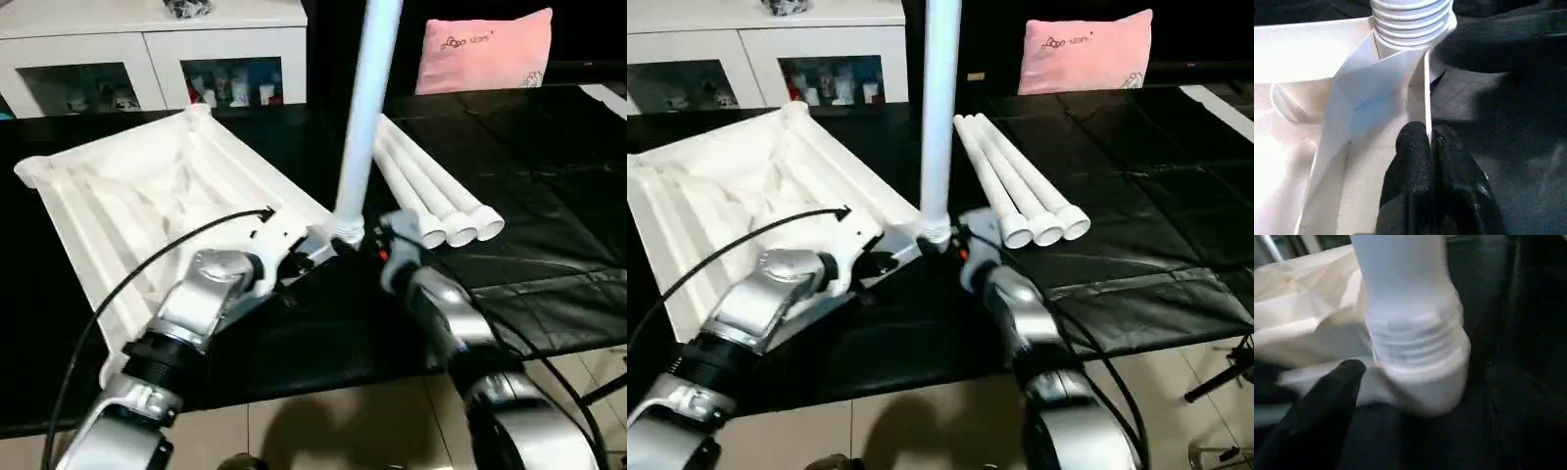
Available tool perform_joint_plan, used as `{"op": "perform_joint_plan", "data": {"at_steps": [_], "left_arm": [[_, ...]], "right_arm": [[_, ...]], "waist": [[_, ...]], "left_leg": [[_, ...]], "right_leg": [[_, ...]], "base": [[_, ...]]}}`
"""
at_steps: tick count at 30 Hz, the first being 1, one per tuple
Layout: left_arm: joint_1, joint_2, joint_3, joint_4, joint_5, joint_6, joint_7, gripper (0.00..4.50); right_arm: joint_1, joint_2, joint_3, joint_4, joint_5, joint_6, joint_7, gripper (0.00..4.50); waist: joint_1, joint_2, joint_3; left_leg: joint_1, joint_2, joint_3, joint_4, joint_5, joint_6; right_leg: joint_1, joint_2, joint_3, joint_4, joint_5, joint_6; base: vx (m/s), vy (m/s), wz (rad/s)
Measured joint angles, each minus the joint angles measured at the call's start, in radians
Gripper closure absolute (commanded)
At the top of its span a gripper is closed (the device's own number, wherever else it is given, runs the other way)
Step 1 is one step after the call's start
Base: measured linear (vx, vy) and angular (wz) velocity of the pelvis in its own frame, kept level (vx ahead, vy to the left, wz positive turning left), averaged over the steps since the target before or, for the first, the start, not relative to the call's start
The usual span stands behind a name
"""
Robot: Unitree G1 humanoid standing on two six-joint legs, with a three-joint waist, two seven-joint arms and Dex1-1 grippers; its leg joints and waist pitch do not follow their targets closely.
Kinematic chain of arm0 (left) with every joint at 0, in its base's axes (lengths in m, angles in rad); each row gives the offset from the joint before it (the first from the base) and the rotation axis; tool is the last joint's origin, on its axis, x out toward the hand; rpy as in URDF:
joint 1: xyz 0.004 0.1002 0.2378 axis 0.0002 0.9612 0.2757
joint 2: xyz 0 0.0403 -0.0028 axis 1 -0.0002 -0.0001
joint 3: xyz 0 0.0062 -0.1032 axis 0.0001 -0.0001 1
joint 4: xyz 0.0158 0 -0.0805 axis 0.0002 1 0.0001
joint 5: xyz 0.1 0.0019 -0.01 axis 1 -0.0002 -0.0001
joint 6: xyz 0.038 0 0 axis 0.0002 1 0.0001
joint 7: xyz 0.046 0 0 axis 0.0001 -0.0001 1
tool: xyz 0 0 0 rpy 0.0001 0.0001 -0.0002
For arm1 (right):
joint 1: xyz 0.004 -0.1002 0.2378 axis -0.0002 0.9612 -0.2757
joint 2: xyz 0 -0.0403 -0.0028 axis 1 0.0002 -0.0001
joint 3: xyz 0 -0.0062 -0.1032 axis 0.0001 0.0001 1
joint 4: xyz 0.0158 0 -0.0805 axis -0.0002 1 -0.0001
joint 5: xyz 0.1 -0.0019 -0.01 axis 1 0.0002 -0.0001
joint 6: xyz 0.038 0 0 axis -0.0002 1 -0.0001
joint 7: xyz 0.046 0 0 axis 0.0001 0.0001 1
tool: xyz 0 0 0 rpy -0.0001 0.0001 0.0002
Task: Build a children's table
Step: Rotate leg to tighten
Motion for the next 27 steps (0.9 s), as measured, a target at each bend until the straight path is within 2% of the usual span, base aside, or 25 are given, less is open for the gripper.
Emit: {"op": "perform_joint_plan", "data": {"at_steps": [5,7,10,13,18,23,27], "left_arm": [[-0.020,0.051,-0.009,0.064,0.011,-0.092,-0.059,4.50],[-0.021,0.067,-0.014,0.081,0.011,-0.125,-0.087,4.50],[-0.026,0.084,-0.025,0.103,0.011,-0.178,-0.135,4.50],[-0.031,0.123,-0.047,0.127,-0.001,-0.256,-0.230,4.50],[-0.037,0.173,-0.068,0.160,-0.009,-0.356,-0.360,4.50],[-0.042,0.192,-0.094,0.173,-0.013,-0.438,-0.466,4.50],[-0.045,0.197,-0.118,0.173,-0.016,-0.484,-0.531,4.50]], "right_arm": [[0.091,-0.082,0.016,-0.193,0.047,0.036,0.180,0.07],[0.099,-0.111,0.020,-0.239,0.061,0.038,0.216,0.07],[0.112,-0.145,0.020,-0.306,0.077,0.057,0.256,0.07],[0.136,-0.215,0.063,-0.374,0.063,0.075,0.338,0.07],[0.168,-0.309,0.098,-0.427,0.031,0.103,0.438,0.07],[0.170,-0.362,0.142,-0.467,0.019,0.106,0.511,0.07],[0.169,-0.366,0.166,-0.467,0.019,0.108,0.562,0.07]], "waist": [[0.003,0.000,0.000],[0.007,0.000,0.000],[0.019,0.000,0.000],[0.033,0.000,0.000],[0.049,0.000,0.000],[0.054,0.000,0.000],[0.054,0.000,0.000]], "left_leg": [[0.000,0.000,0.000,0.000,0.000,0.000],[0.001,0.000,0.000,0.000,0.000,0.000],[0.001,0.000,0.000,0.000,0.000,0.000],[0.001,0.000,0.000,0.000,0.000,0.000],[0.001,-0.001,0.000,0.000,0.000,0.000],[0.001,-0.001,0.000,0.000,0.000,0.000],[0.001,-0.001,0.000,0.000,0.000,0.000]], "right_leg": [[0.000,0.000,0.000,0.000,0.000,0.000],[0.000,0.000,0.000,0.000,0.000,0.000],[0.001,0.000,0.000,0.000,0.000,0.000],[0.001,-0.001,0.000,-0.001,0.000,0.000],[0.002,-0.001,0.000,-0.001,0.000,0.000],[0.002,-0.001,0.000,-0.001,0.000,0.000],[0.002,-0.001,0.000,-0.001,0.000,0.000]], "base": [[0.000,0.000,0.00],[0.000,0.000,0.00],[0.000,0.000,0.00],[0.000,0.000,0.00],[0.000,0.000,0.00],[0.000,0.000,0.00],[0.000,0.000,0.00]]}}
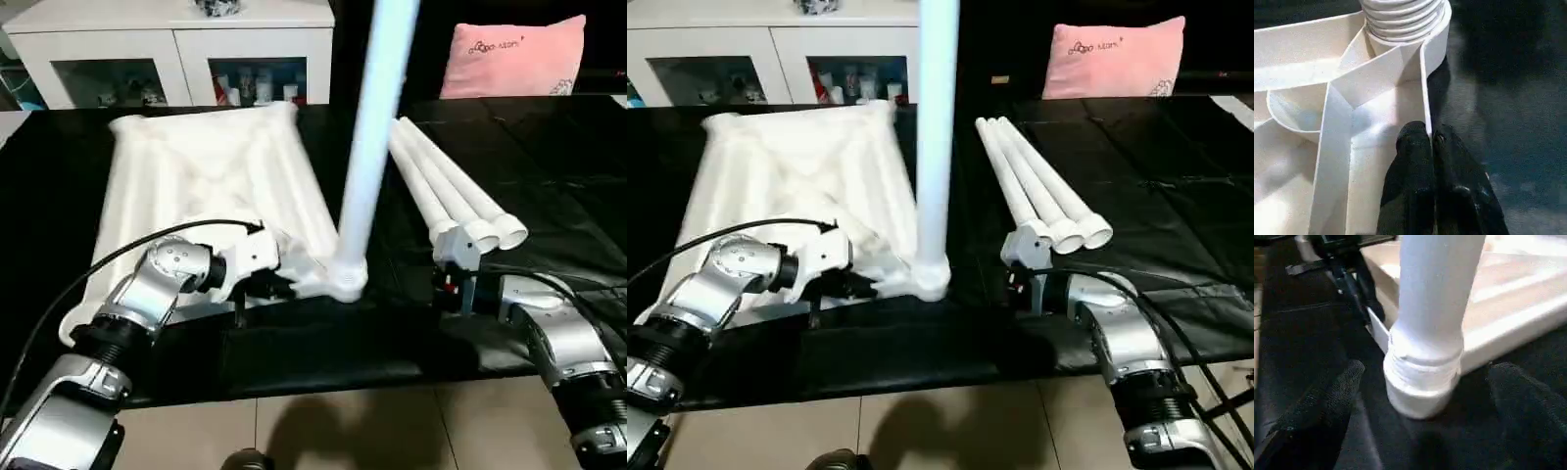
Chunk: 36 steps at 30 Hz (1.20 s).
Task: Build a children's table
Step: Rotate leg to tighten
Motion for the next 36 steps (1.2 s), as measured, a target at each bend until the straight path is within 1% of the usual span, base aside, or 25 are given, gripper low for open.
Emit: {"op": "perform_joint_plan", "data": {"at_steps": [3,8,12,13,15,17,18,19,21,23,26,28,29,33,36], "left_arm": [[-0.003,0.004,-0.024,-0.007,0.003,-0.035,-0.032,4.50],[-0.003,0.004,-0.043,-0.026,0.004,-0.045,-0.061,4.50],[-0.003,0.006,-0.044,-0.026,0.006,-0.055,-0.069,4.50],[-0.003,0.006,-0.044,-0.026,0.006,-0.056,-0.070,4.50],[-0.003,0.008,-0.044,-0.026,0.006,-0.058,-0.072,4.50],[-0.003,0.010,-0.045,-0.027,0.006,-0.058,-0.075,4.50],[-0.003,0.012,-0.046,-0.029,0.006,-0.058,-0.077,4.50],[-0.003,0.015,-0.049,-0.032,0.006,-0.058,-0.079,4.50],[-0.003,0.016,-0.051,-0.034,0.006,-0.058,-0.082,4.50],[-0.003,0.016,-0.051,-0.035,0.006,-0.058,-0.083,4.50],[-0.003,0.016,-0.051,-0.035,0.006,-0.058,-0.085,4.50],[-0.003,0.017,-0.051,-0.036,0.006,-0.058,-0.092,4.50],[-0.003,0.017,-0.051,-0.036,0.006,-0.058,-0.093,4.50],[-0.003,0.018,-0.052,-0.036,0.006,-0.058,-0.093,4.50],[-0.003,0.018,-0.052,-0.036,0.006,-0.058,-0.095,4.50]], "right_arm": [[-0.008,0.000,0.032,0.000,-0.013,0.000,0.035,0.07],[-0.040,0.004,0.056,0.014,-0.025,-0.009,0.060,0.07],[-0.051,0.015,0.069,0.031,-0.030,-0.011,0.082,0.07],[-0.054,0.017,0.072,0.043,-0.030,-0.011,0.086,0.24],[-0.056,0.020,0.074,0.058,-0.030,-0.011,0.096,0.43],[-0.059,0.025,0.076,0.064,-0.030,-0.010,0.104,0.46],[-0.062,0.028,0.078,0.070,-0.029,-0.010,0.107,0.59],[-0.068,0.031,0.078,0.079,-0.029,-0.010,0.108,0.59],[-0.079,0.034,0.083,0.087,-0.029,-0.010,0.110,0.86],[-0.083,0.036,0.085,0.089,-0.029,-0.010,0.122,0.93],[-0.083,0.041,0.086,0.097,-0.028,-0.010,0.134,1.31],[-0.083,0.041,0.085,0.099,-0.028,-0.010,0.137,1.36],[-0.083,0.042,0.085,0.099,-0.028,-0.010,0.139,1.59],[-0.083,0.042,0.085,0.100,-0.027,-0.010,0.140,1.73],[-0.082,0.043,0.085,0.100,-0.026,-0.010,0.140,1.76]], "waist": [[-0.003,0.000,0.000],[-0.007,0.000,0.000],[-0.007,0.000,0.000],[-0.007,0.000,0.000],[-0.006,0.000,0.000],[-0.007,0.000,0.000],[-0.007,0.000,0.000],[-0.007,0.000,0.000],[-0.006,0.000,0.000],[-0.005,0.000,0.000],[-0.005,0.000,0.000],[-0.005,0.000,0.000],[-0.004,0.000,0.000],[-0.005,0.000,0.000],[-0.005,0.000,0.000]], "left_leg": [[0.000,0.000,0.000,0.000,0.000,0.000],[0.001,0.000,0.001,0.000,0.000,0.000],[0.000,0.000,0.001,0.000,0.000,0.000],[0.000,0.000,0.001,0.000,0.000,0.000],[0.000,0.000,0.001,0.000,0.000,0.000],[0.000,0.001,0.001,0.000,0.000,0.000],[0.001,0.001,0.001,0.000,0.000,0.000],[0.001,0.001,0.001,0.000,0.000,0.000],[0.001,0.001,0.001,0.000,0.000,0.000],[0.000,0.000,0.001,0.000,0.000,0.000],[0.000,0.001,0.001,0.000,0.000,0.000],[0.001,0.001,0.001,0.000,0.000,0.000],[0.001,0.001,0.001,0.000,0.000,0.000],[0.001,0.001,0.001,0.001,0.000,0.000],[0.001,0.001,0.001,0.001,0.000,0.000]], "right_leg": [[0.000,0.000,0.000,0.000,0.000,0.000],[0.000,0.000,0.000,0.001,0.000,0.000],[-0.001,0.000,0.000,0.001,0.000,0.000],[-0.001,0.000,0.000,0.001,0.000,0.000],[-0.001,0.000,0.000,0.001,0.000,0.000],[-0.001,0.000,0.000,0.001,0.000,0.000],[-0.001,0.000,0.000,0.001,0.000,0.000],[-0.001,0.000,0.000,0.001,0.000,0.000],[-0.001,0.000,0.000,0.002,0.000,0.000],[-0.001,0.000,0.000,0.002,0.000,0.000],[-0.001,0.000,0.000,0.002,0.000,0.000],[-0.001,0.000,0.000,0.002,0.000,0.000],[-0.001,0.000,0.000,0.002,0.000,0.000],[-0.001,0.000,0.000,0.002,0.000,0.000],[-0.001,0.000,0.000,0.002,0.000,0.000]], "base": [[0.000,0.000,0.00],[0.000,0.000,0.00],[0.000,0.000,0.00],[0.000,0.000,0.00],[0.000,0.000,0.00],[0.000,0.000,0.00],[0.000,0.000,0.00],[0.000,0.000,0.00],[0.000,0.000,0.00],[0.000,0.000,0.00],[0.000,0.000,0.00],[0.000,0.000,0.00],[0.000,0.000,0.00],[0.000,0.000,0.00],[0.000,0.000,0.00]]}}
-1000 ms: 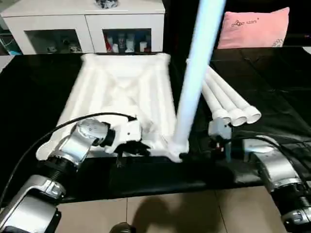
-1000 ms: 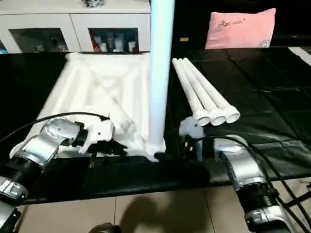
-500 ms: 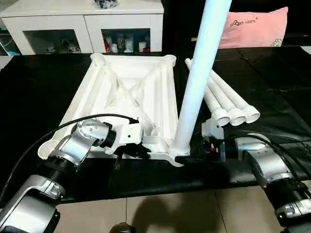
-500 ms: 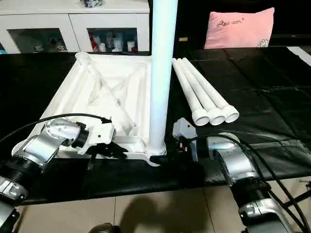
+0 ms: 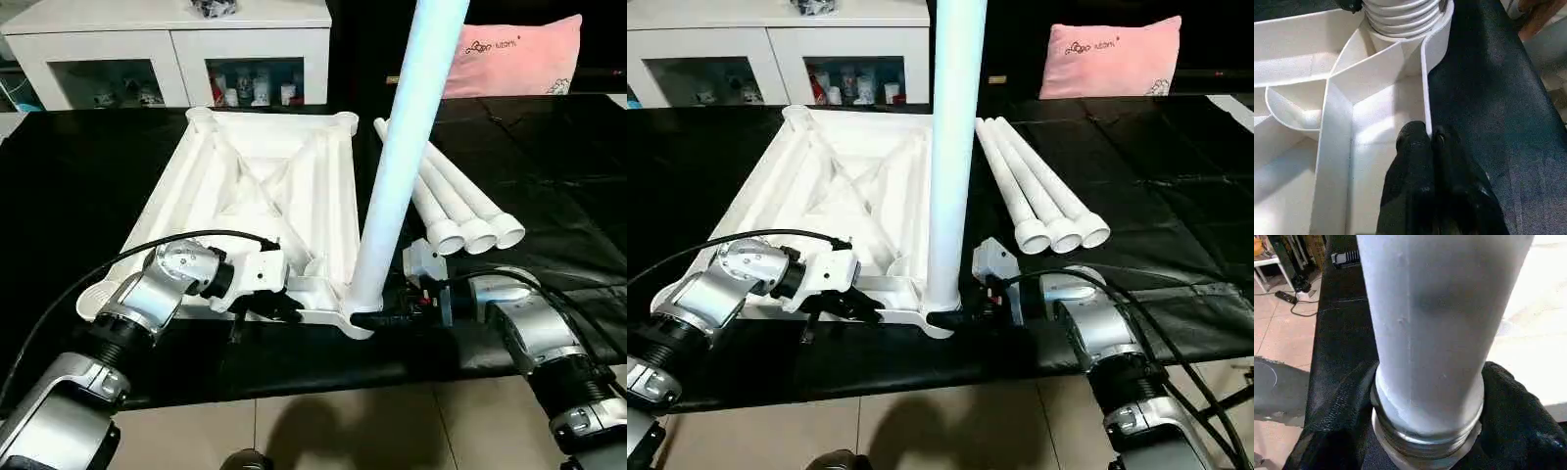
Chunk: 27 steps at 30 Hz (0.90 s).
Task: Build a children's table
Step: Rotate leg to tighten
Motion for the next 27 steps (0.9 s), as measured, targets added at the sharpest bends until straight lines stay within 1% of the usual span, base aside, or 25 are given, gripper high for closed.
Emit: {"op": "perform_joint_plan", "data": {"at_steps": [4,6,7,9,11,13,14,16,17,18,21,23,26,27], "left_arm": [[0.000,0.003,0.002,0.000,-0.003,0.009,-0.004,4.50],[0.000,0.003,0.004,-0.001,-0.006,0.028,-0.003,4.50],[0.001,0.000,0.008,-0.007,-0.008,0.050,0.004,4.50],[0.009,-0.016,0.038,-0.013,-0.011,0.129,0.060,4.50],[0.012,-0.035,0.059,-0.016,-0.011,0.195,0.116,4.50],[0.016,-0.069,0.087,-0.023,-0.007,0.268,0.209,4.50],[0.018,-0.095,0.101,-0.034,-0.005,0.315,0.267,4.50],[0.021,-0.143,0.125,-0.053,0.001,0.389,0.358,4.50],[0.023,-0.173,0.139,-0.067,0.003,0.433,0.412,4.50],[0.025,-0.191,0.144,-0.075,0.006,0.455,0.446,4.50],[0.028,-0.233,0.167,-0.100,0.013,0.521,0.528,4.50],[0.030,-0.245,0.170,-0.126,0.023,0.567,0.566,4.50],[0.038,-0.250,0.169,-0.145,0.028,0.582,0.584,4.50],[0.039,-0.250,0.168,-0.146,0.028,0.584,0.586,4.50]], "right_arm": [[0.008,0.007,-0.004,-0.004,0.008,0.011,-0.001,1.76],[0.019,0.018,-0.016,-0.011,0.009,0.023,-0.008,1.76],[0.022,0.032,-0.021,-0.012,0.009,0.029,-0.023,1.76],[0.025,0.077,-0.042,-0.003,0.005,0.043,-0.115,1.76],[0.021,0.118,-0.064,0.026,-0.005,0.039,-0.214,1.76],[-0.008,0.176,-0.093,0.086,-0.024,0.023,-0.356,1.76],[-0.031,0.210,-0.110,0.126,-0.034,0.021,-0.448,1.76],[-0.068,0.261,-0.140,0.179,-0.046,0.023,-0.585,1.76],[-0.092,0.290,-0.153,0.209,-0.052,0.024,-0.667,1.77],[-0.108,0.308,-0.161,0.228,-0.056,0.025,-0.718,1.77],[-0.144,0.352,-0.180,0.269,-0.074,0.027,-0.833,1.77],[-0.168,0.372,-0.185,0.299,-0.083,0.025,-0.880,1.77],[-0.177,0.379,-0.190,0.315,-0.083,0.021,-0.889,1.77],[-0.179,0.380,-0.193,0.318,-0.083,0.021,-0.889,1.42]], "waist": [[0.000,0.000,0.000],[0.000,0.000,0.000],[-0.001,0.000,0.000],[-0.007,0.000,0.000],[-0.020,0.000,0.000],[-0.038,0.000,0.000],[-0.050,0.000,0.000],[-0.060,0.000,0.000],[-0.061,0.000,0.000],[-0.060,0.000,0.000],[-0.056,0.000,0.000],[-0.057,-0.001,0.000],[-0.058,-0.001,0.000],[-0.058,-0.001,0.000]], "left_leg": [[0.000,0.000,0.000,0.000,0.000,0.000],[0.001,0.000,0.000,0.000,0.000,0.000],[0.001,0.000,0.000,0.000,0.000,0.000],[0.002,0.001,0.000,0.002,0.001,-0.001],[0.003,0.000,0.000,0.002,0.001,-0.001],[0.003,0.001,0.001,0.003,0.001,-0.001],[0.003,0.001,0.002,0.002,0.001,-0.001],[0.003,0.001,0.002,0.002,0.001,-0.001],[0.003,0.001,0.001,0.002,0.001,-0.001],[0.002,0.001,0.001,0.001,0.001,-0.001],[0.002,0.001,0.001,0.000,0.001,-0.001],[0.001,0.001,0.001,0.000,0.001,-0.001],[0.001,0.001,0.001,0.000,0.001,-0.001],[0.001,0.001,0.001,0.000,0.001,-0.001]], "right_leg": [[0.000,0.000,0.000,0.000,0.000,0.000],[0.000,0.000,0.000,0.001,0.000,0.000],[0.001,0.000,0.000,0.001,0.000,0.000],[0.000,0.000,0.001,0.003,0.000,0.000],[0.000,0.000,0.001,0.003,0.001,-0.001],[-0.001,0.000,0.001,0.003,0.003,-0.004],[-0.001,0.000,0.001,0.002,0.003,-0.005],[-0.001,0.000,0.001,0.002,0.003,-0.005],[-0.001,0.000,0.001,0.001,0.003,-0.005],[-0.001,0.000,0.000,0.001,0.003,-0.005],[-0.002,0.000,0.000,0.000,0.003,-0.005],[-0.002,0.000,0.000,-0.001,0.003,-0.005],[-0.002,0.000,0.000,-0.001,0.003,-0.005],[-0.002,0.000,0.000,-0.001,0.003,-0.005]], "base": [[0.000,0.000,0.00],[0.000,0.000,0.00],[0.000,0.000,0.00],[0.000,0.000,0.00],[0.000,0.000,0.00],[0.000,0.000,0.00],[0.000,0.000,0.00],[0.000,0.000,0.00],[0.000,0.000,0.00],[0.000,0.000,0.00],[0.000,0.000,0.00],[0.000,0.000,0.00],[0.000,0.000,0.00],[0.000,0.000,0.00]]}}
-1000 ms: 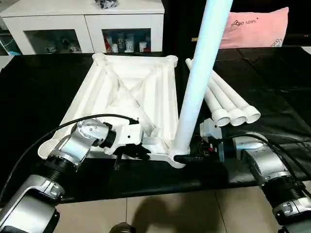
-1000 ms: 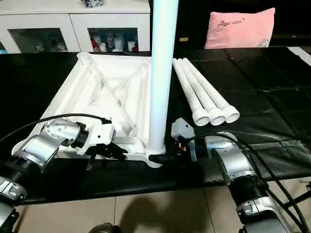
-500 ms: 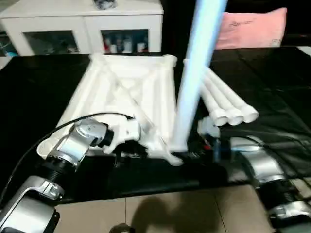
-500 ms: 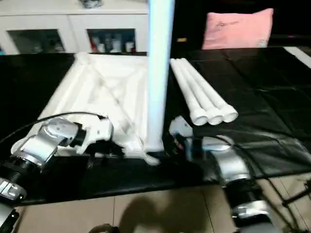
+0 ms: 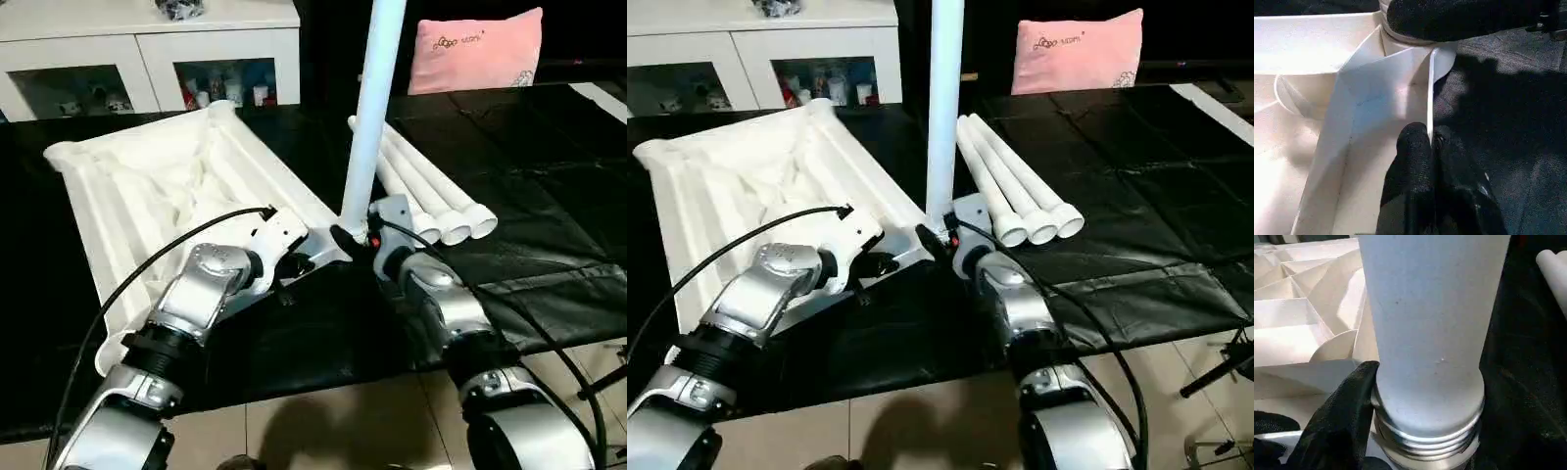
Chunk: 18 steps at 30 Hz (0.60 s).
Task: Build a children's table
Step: Rotate leg to tighten
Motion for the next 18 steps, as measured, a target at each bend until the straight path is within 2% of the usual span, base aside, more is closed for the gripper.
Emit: {"op": "perform_joint_plan", "data": {"at_steps": [1,3,8,12,15,18], "left_arm": [[0.000,0.000,-0.001,-0.002,0.001,0.002,0.001,4.50],[0.000,0.000,-0.006,-0.007,0.004,0.005,0.006,4.50],[0.000,0.005,-0.012,-0.011,0.008,0.006,0.007,4.50],[-0.002,0.025,-0.019,-0.002,0.007,-0.019,-0.009,4.50],[-0.007,0.044,-0.020,0.017,0.006,-0.047,-0.034,4.50],[-0.008,0.078,-0.032,0.026,0.002,-0.086,-0.077,4.50]], "right_arm": [[-0.002,0.001,-0.002,0.005,0.000,-0.002,0.000,1.07],[-0.005,0.002,-0.004,0.022,0.001,-0.007,0.001,1.04],[0.013,-0.014,-0.006,0.011,0.005,-0.020,0.041,0.66],[0.090,-0.066,-0.002,-0.081,0.018,-0.017,0.148,0.32],[0.131,-0.108,0.015,-0.133,0.038,-0.011,0.234,0.10],[0.161,-0.154,0.025,-0.192,0.058,-0.007,0.331,0.04]], "waist": [[0.000,0.000,0.000],[0.000,0.000,0.000],[0.004,0.000,0.000],[0.006,0.000,0.000],[0.001,0.001,0.000],[0.003,0.001,0.001]], "left_leg": [[0.000,0.000,0.000,0.000,0.000,0.000],[0.000,0.000,0.000,0.000,0.000,0.000],[-0.001,0.000,0.000,0.000,0.000,0.000],[-0.001,0.000,0.000,-0.001,0.000,0.000],[-0.001,0.000,0.000,-0.001,0.000,0.000],[-0.001,0.000,0.000,-0.001,0.000,0.000]], "right_leg": [[0.000,0.000,0.000,0.000,0.000,0.000],[0.000,0.000,0.000,0.000,0.000,0.000],[0.000,0.000,0.000,-0.001,0.000,0.000],[0.000,0.000,-0.001,-0.002,0.000,0.000],[0.000,0.000,0.000,-0.002,0.001,0.002],[0.000,0.000,0.000,-0.002,0.001,0.002]], "base": [[0.000,0.000,0.00],[0.000,0.000,0.00],[0.000,0.000,0.00],[0.000,0.000,0.00],[0.000,0.000,0.00],[0.000,0.000,0.00]]}}
